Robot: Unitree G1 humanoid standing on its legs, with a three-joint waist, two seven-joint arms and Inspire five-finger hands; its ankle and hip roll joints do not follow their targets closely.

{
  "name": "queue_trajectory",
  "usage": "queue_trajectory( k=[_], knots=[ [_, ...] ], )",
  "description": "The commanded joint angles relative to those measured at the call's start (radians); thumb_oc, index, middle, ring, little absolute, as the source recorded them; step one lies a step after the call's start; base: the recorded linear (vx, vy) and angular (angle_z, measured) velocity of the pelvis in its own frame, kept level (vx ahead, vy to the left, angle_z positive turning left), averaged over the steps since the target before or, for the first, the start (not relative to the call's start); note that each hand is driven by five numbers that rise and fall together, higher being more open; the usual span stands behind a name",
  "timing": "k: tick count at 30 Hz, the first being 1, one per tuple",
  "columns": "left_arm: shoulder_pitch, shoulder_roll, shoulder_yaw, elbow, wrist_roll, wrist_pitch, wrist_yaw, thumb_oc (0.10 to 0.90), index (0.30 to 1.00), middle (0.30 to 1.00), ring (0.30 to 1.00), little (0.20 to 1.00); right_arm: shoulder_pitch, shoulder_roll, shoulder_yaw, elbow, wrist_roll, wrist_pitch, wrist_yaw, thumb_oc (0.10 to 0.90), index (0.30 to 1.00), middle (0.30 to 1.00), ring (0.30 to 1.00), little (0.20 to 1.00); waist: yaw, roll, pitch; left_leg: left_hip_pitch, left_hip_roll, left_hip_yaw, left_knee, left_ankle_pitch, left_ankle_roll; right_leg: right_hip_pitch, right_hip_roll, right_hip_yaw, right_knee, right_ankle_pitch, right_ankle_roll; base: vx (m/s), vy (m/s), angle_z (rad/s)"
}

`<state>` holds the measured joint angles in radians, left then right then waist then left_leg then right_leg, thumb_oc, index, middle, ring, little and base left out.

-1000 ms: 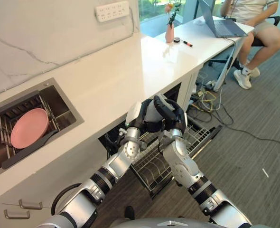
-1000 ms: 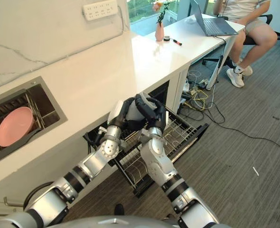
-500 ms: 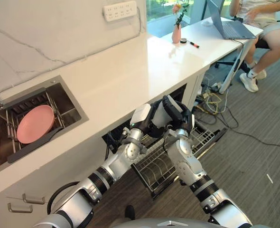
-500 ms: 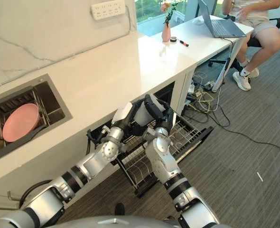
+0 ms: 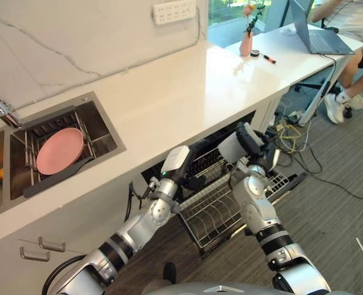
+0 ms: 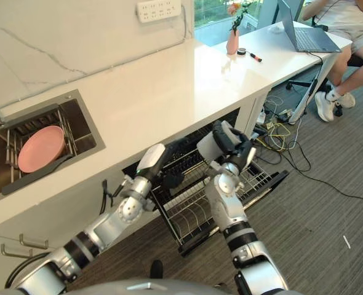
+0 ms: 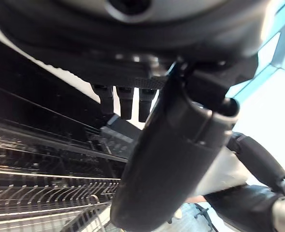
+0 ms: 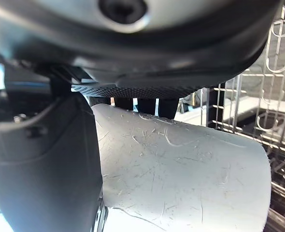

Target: Place the dishes in the dishwasher.

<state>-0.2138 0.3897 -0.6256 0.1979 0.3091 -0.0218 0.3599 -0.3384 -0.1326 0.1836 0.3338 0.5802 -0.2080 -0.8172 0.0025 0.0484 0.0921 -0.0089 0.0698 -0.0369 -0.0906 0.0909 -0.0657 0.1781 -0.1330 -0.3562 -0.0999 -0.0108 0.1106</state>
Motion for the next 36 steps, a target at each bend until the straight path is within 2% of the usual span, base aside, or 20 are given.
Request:
queue_trajectory(
  k=[1,6,8,9,12,16,17,20,25,26,28,33,34,35,36],
  knots=[
    [-0.076,0.053,0.115,-0.093,0.001,-0.108,0.037,0.8,0.9,0.9,0.9,0.9,-0.134,-0.035,-0.047,-0.048,-0.156,-0.059,-0.002,0.4,0.3,0.3,0.3,0.3,0.034,-0.03,-0.027,0.081,0.069,0.076,0.003,-0.078,-0.066,-0.003,-0.023,0.022,0.013,-0.036,0.027,0.0,-0.021,0.07],
    [0.001,0.076,0.174,-0.132,-0.072,-0.134,0.026,0.8,0.9,0.9,0.9,0.9,-0.101,-0.066,-0.067,-0.047,-0.192,-0.041,0.012,0.4,0.3,0.3,0.3,0.3,0.043,-0.034,-0.024,0.074,0.07,0.066,0.003,-0.073,-0.069,-0.002,-0.021,0.012,0.013,-0.036,0.025,0.0,-0.01,0.03],
    [0.102,0.089,0.225,-0.15,-0.255,-0.145,-0.049,0.8,0.9,0.9,0.9,0.9,-0.062,-0.103,-0.045,-0.036,-0.212,0.007,0.095,0.4,0.3,0.3,0.3,0.3,0.053,-0.035,-0.018,0.064,0.072,0.06,0.003,-0.064,-0.074,-0.002,-0.022,-0.004,0.013,-0.033,0.025,-0.02,-0.005,0.08],
    [0.102,0.089,0.225,-0.15,-0.255,-0.145,-0.049,0.8,0.9,0.9,0.9,0.9,-0.062,-0.103,-0.045,-0.036,-0.212,0.007,0.095,0.4,0.3,0.3,0.3,0.3,0.053,-0.035,-0.018,0.064,0.072,0.06,0.003,-0.064,-0.074,-0.002,-0.022,-0.004,0.013,-0.033,0.025,-0.01,-0.005,0.09],
    [0.196,0.093,0.267,-0.139,-0.414,-0.151,-0.115,0.8,0.9,0.9,0.9,0.9,-0.045,-0.138,-0.023,-0.002,-0.246,0.045,0.166,0.4,0.3,0.3,0.3,0.3,0.067,-0.037,-0.01,0.049,0.072,0.047,0.003,-0.054,-0.08,0.001,-0.022,-0.028,0.013,-0.032,0.024,-0.01,-0.015,0.13],
    [0.273,0.116,0.277,-0.114,-0.525,-0.142,-0.198,0.8,0.9,0.9,0.9,0.9,-0.037,-0.173,-0.016,0.058,-0.28,0.07,0.222,0.4,0.3,0.3,0.3,0.3,0.088,-0.037,0.001,0.027,0.07,0.021,0.003,-0.041,-0.088,0.003,-0.022,-0.063,0.015,-0.036,0.022,-0.03,-0.011,0.33],
    [0.315,0.134,0.283,-0.085,-0.566,-0.133,-0.247,0.8,0.9,0.9,0.9,0.9,-0.025,-0.193,-0.013,0.094,-0.308,0.085,0.253,0.4,0.3,0.3,0.3,0.3,0.105,-0.036,0.007,0.018,0.07,0.004,0.003,-0.039,-0.094,0.01,-0.02,-0.085,0.018,-0.044,0.019,-0.01,-0.019,0.47],
    [0.372,0.163,0.294,0.022,-0.541,-0.112,-0.313,0.8,0.9,0.9,0.9,0.9,0.007,-0.223,-0.003,0.181,-0.371,0.113,0.311,0.4,0.3,0.3,0.3,0.3,0.132,-0.036,0.014,-0.009,0.066,-0.032,0.003,-0.025,-0.103,0.024,-0.017,-0.137,0.019,-0.056,0.015,-0.01,-0.019,0.79],
    [0.425,0.167,0.309,0.134,-0.487,-0.105,-0.337,0.8,0.9,0.9,0.9,0.9,0.017,-0.238,0.018,0.268,-0.453,0.129,0.342,0.4,0.3,0.3,0.3,0.3,0.159,-0.034,0.016,-0.03,0.06,-0.064,0.003,-0.016,-0.109,0.031,-0.014,-0.176,0.022,-0.064,0.012,0.01,-0.019,0.64],
    [0.439,0.161,0.315,0.171,-0.47,-0.102,-0.343,0.8,0.9,0.9,0.9,0.9,0.016,-0.239,0.024,0.301,-0.469,0.133,0.345,0.4,0.3,0.3,0.3,0.3,0.166,-0.039,0.013,-0.026,0.066,-0.071,0.003,-0.036,-0.118,0.044,-0.006,-0.17,0.018,-0.088,0.012,0.07,-0.067,0.72],
    [0.456,0.124,0.328,0.278,-0.445,-0.087,-0.338,0.8,0.9,0.9,0.9,0.9,0.008,-0.232,0.033,0.388,-0.487,0.145,0.353,0.4,0.3,0.3,0.3,0.3,0.184,-0.037,0.019,-0.038,0.062,-0.081,0.003,-0.03,-0.119,0.042,-0.007,-0.185,0.019,-0.091,0.011,0.03,-0.02,0.6],
    [0.458,0.06,0.348,0.417,-0.406,-0.075,-0.32,0.8,0.9,0.9,0.9,0.9,-0.012,-0.226,0.056,0.485,-0.52,0.152,0.374,0.4,0.3,0.3,0.3,0.3,0.2,-0.036,0.027,-0.058,0.058,-0.089,0.003,-0.022,-0.12,0.035,-0.01,-0.2,0.017,-0.09,0.012,-0.02,0.012,0.12],
    [0.448,0.049,0.346,0.461,-0.345,-0.076,-0.308,0.8,0.9,0.9,0.9,0.9,-0.026,-0.24,0.103,0.556,-0.558,0.159,0.433,0.4,0.3,0.3,0.3,0.3,0.212,-0.041,0.03,-0.065,0.058,-0.091,0.003,-0.02,-0.122,0.035,-0.011,-0.207,0.016,-0.091,0.013,-0.02,0.004,0.1],
    [0.447,0.047,0.346,0.464,-0.344,-0.078,-0.307,0.8,0.9,0.9,0.9,0.9,-0.029,-0.241,0.104,0.559,-0.558,0.157,0.435,0.4,0.3,0.3,0.3,0.3,0.211,-0.04,0.03,-0.065,0.058,-0.091,0.003,-0.02,-0.122,0.035,-0.011,-0.208,0.016,-0.092,0.013,-0.01,-0.005,0.11],
    [0.433,0.039,0.356,0.525,-0.302,-0.076,-0.309,0.8,0.9,0.9,0.9,0.9,-0.042,-0.28,0.155,0.602,-0.602,0.17,0.502,0.599,0.599,0.599,0.599,0.599,0.225,-0.045,0.026,-0.072,0.056,-0.096,0.003,-0.019,-0.125,0.038,-0.015,-0.225,0.014,-0.094,0.015,0.01,-0.003,0.09]
  ],
)
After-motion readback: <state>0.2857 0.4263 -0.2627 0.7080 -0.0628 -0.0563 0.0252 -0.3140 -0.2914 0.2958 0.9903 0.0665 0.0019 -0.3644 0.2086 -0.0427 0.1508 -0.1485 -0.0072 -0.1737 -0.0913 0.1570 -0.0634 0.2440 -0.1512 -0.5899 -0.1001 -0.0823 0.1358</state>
